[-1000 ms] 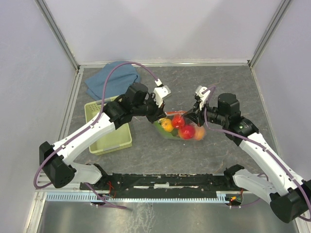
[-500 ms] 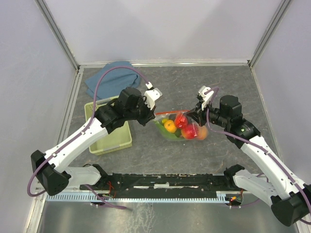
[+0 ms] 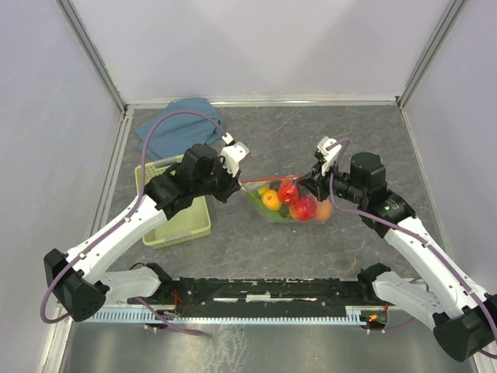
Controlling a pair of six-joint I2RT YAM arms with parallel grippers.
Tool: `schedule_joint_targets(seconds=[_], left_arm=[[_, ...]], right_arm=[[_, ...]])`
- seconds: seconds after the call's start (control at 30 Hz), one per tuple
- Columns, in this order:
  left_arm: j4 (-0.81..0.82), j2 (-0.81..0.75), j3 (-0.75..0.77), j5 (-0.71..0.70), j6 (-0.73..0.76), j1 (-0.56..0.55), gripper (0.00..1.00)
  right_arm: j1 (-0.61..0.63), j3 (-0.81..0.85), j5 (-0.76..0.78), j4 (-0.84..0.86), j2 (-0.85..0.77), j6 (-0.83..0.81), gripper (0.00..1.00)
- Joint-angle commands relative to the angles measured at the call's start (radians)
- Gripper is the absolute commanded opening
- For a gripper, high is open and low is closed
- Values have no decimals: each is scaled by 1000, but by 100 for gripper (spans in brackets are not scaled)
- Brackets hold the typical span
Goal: Place the food in the zip-top bag and seal the zipper
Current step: Zip the zipper food storage bag at the center of the board.
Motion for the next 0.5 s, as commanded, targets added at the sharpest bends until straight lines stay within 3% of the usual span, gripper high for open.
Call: schedule_joint_targets(seconds=[0.0, 0.2, 0.47], left_arm=[[-34, -18, -21, -112, -37, 35, 3], [67, -27, -38, -129, -125, 74, 11], [103, -64, -40, -156, -198, 167, 39]], right_arm=[[-18, 23, 61, 114, -1, 6, 2], [-18, 69, 113, 114, 46, -25, 2], [-19, 189, 267, 62, 106, -130, 2]])
